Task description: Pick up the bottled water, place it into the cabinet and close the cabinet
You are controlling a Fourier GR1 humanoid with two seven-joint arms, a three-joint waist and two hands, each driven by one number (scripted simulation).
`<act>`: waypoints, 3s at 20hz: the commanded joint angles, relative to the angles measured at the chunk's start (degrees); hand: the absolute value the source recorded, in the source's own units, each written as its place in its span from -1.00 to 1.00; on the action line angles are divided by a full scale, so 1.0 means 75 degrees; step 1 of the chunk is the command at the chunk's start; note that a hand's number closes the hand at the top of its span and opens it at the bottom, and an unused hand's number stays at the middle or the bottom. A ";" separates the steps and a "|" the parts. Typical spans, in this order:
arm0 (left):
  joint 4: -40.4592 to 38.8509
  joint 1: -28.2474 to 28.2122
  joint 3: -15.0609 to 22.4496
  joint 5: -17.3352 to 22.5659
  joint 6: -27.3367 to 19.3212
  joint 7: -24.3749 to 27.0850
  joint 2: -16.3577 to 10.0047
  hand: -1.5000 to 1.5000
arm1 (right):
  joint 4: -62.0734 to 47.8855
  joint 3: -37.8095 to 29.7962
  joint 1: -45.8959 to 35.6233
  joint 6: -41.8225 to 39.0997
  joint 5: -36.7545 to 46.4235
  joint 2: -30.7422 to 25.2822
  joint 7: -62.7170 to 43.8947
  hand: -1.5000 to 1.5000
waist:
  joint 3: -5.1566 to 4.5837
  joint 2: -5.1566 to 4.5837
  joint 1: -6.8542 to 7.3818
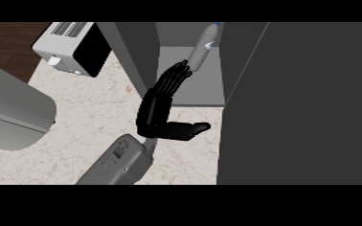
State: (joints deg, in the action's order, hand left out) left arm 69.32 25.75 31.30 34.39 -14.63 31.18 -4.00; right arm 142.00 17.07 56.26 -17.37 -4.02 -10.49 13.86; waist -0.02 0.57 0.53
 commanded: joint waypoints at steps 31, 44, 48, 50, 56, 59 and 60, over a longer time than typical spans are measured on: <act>0.4643 -0.4994 -0.2046 0.2071 0.1702 -0.0493 -0.3642 -1.00 | 0.1370 0.3340 -0.1342 -0.1724 0.2272 -0.2730 -0.0918 1.00 | -0.0109 0.0075 0.0293; 0.4899 -0.5604 -0.2615 0.2575 0.2995 -0.0503 -0.4480 -1.00 | 0.0695 0.4365 -0.2056 -0.0977 0.0883 -0.1861 -0.1477 1.00 | -0.0125 -0.0205 0.0983; 0.4958 -0.5717 -0.2869 0.2717 0.3199 -0.0505 -0.4682 -1.00 | 0.0542 0.4300 -0.2422 -0.0953 0.0897 -0.1868 -0.1784 1.00 | -0.0125 -0.0208 0.1110; 0.4977 -0.5767 -0.2832 0.2687 0.3350 -0.0534 -0.4762 -1.00 | 0.0405 0.4201 -0.2646 -0.0950 0.0693 -0.1814 -0.1890 1.00 | -0.0122 -0.0277 0.1258; 0.4870 -0.5738 -0.3030 0.2810 0.3700 -0.0620 -0.5039 -1.00 | 0.0339 0.3897 -0.3221 -0.1041 0.0653 -0.1905 -0.2094 1.00 | -0.0168 -0.0346 0.1546; 0.4925 -0.5671 -0.3031 0.2902 0.3707 -0.0687 -0.5044 -1.00 | 0.0261 0.3658 -0.3638 -0.1287 0.0811 -0.2201 -0.2277 1.00 | -0.0190 -0.0367 0.1735; 0.4896 -0.5612 -0.2998 0.2836 0.3733 -0.0713 -0.5076 -1.00 | 0.0289 0.3556 -0.3856 -0.1481 0.0887 -0.2422 -0.2361 -1.00 | -0.0202 -0.0381 0.1771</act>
State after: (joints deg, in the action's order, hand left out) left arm 106.19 -16.82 8.81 55.63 12.47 26.33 -41.41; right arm 142.52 36.97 33.38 -25.02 -0.27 -28.41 2.16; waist -1.27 -1.94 12.33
